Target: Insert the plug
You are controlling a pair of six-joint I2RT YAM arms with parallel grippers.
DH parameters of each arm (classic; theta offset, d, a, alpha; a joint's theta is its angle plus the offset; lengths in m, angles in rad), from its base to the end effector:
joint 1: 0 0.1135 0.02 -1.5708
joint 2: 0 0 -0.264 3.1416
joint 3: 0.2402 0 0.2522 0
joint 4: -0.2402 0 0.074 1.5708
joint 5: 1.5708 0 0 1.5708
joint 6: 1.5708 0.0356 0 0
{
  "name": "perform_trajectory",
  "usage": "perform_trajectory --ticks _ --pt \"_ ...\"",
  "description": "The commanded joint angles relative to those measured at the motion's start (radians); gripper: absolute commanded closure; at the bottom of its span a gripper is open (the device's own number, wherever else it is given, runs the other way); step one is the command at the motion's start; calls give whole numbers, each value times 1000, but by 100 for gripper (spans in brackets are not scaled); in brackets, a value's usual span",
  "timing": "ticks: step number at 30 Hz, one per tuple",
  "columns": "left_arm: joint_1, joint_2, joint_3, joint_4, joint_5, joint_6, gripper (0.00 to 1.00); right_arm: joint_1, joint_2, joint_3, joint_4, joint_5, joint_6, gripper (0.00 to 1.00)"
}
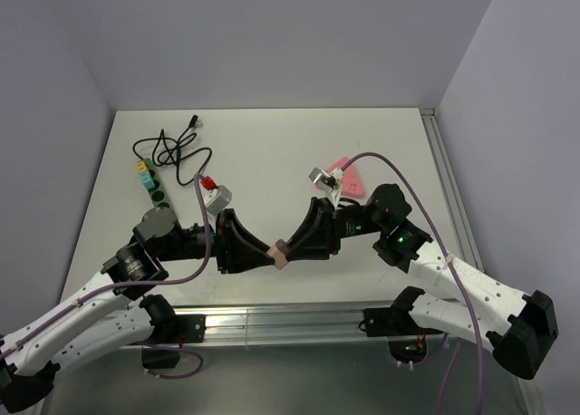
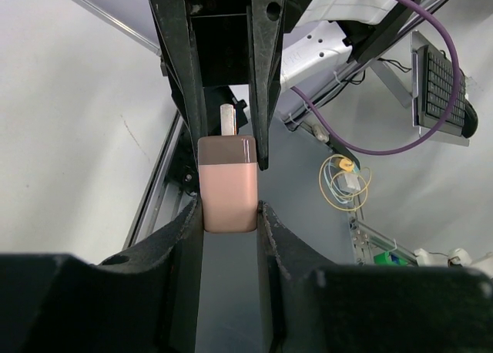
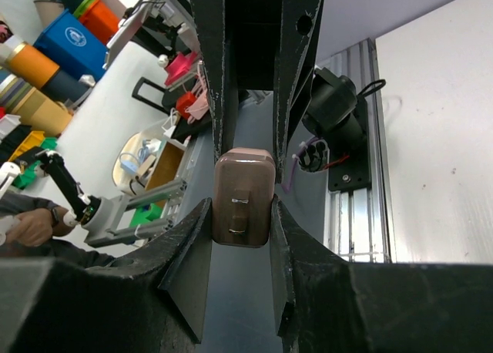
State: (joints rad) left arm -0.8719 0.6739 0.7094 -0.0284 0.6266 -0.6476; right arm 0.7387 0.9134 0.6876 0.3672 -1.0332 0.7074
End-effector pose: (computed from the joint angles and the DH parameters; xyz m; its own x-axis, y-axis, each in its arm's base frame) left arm 0.0865 -0.1353 0.3476 -0.5980 -0.0479 -0.8000 0.7982 0.0543 -0.5999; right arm 0.1289 0.1587 0.3391 -0.5535 -0.0539 -0.8311 -0.8076 -0.2091 0.5514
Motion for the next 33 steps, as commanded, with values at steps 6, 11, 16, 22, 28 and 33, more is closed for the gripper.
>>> perform_trajectory --ticks 6,11,16,22,28,33 --pt "-3 -36 41 38 -69 -4 47 -2 -37 -85 226 74 127 100" --pt "-3 -60 1 93 -119 -44 20 -2 -62 -141 386 172 227 100" --pt "-3 -96 -62 183 -168 -113 11 -1 -79 -201 499 296 311 100" --pt "-3 -134 -117 251 -258 -178 16 39 -64 -257 616 455 357 100" --pt "-3 -125 -128 298 -298 -222 23 134 11 -231 653 587 307 100" --pt "-3 -117 -134 315 -307 -242 29 171 64 -211 656 616 281 100"
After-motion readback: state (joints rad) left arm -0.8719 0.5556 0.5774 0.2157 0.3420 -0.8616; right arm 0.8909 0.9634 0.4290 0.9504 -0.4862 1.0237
